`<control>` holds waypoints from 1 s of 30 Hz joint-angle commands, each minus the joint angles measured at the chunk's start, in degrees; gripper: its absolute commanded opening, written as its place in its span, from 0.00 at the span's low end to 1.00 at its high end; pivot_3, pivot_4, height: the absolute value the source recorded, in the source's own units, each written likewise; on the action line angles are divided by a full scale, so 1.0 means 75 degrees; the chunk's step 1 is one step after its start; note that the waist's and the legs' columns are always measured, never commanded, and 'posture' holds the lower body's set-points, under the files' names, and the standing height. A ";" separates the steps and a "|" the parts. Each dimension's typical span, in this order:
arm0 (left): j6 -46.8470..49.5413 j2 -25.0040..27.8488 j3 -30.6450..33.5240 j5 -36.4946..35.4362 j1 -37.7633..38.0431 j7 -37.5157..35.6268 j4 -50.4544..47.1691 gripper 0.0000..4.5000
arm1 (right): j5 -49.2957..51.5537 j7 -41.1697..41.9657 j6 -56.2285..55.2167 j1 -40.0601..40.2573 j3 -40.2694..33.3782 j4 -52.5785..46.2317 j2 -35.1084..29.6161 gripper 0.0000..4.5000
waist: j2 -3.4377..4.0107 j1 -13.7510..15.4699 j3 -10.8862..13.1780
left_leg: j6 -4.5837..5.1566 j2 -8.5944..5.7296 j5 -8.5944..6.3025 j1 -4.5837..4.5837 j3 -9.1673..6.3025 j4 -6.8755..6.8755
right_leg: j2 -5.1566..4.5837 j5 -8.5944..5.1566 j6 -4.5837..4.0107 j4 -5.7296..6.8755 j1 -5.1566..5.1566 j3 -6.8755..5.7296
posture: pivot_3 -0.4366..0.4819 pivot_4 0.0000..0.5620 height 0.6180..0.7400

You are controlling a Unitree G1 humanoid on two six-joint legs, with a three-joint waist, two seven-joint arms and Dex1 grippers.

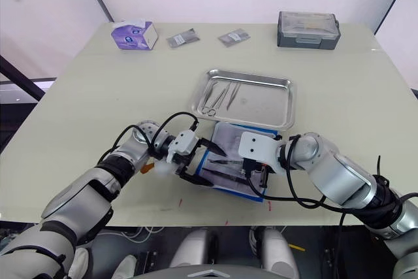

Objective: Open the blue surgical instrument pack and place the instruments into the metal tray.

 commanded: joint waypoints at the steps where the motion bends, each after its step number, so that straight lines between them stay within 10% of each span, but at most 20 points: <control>1: 0.0181 -0.0089 -0.0439 0.0443 0.0392 -0.0321 0.0308 1.00 | 0.0097 0.0062 -0.0089 -0.0164 -0.0461 -0.0551 -0.0195 0.01 | 0.0000 -0.0001 0.0000 | 0.0000 0.0000 0.0000 0.0000 0.0000 0.0000 | 0.0000 0.0000 0.0000 0.0000 0.0000 0.0000 | 0.48 0.27 0.98; 30: 0.0203 -0.0165 -0.0348 0.0394 0.0476 -0.0321 0.0302 1.00 | 0.0671 0.0655 -0.1671 0.1786 -0.2666 -0.0735 -0.1995 0.01 | 0.0001 0.0012 0.0000 | 0.0004 -0.0001 -0.0002 -0.0003 0.0001 0.0000 | -0.0001 -0.0001 0.0001 -0.0005 0.0001 0.0000 | 0.48 0.27 0.98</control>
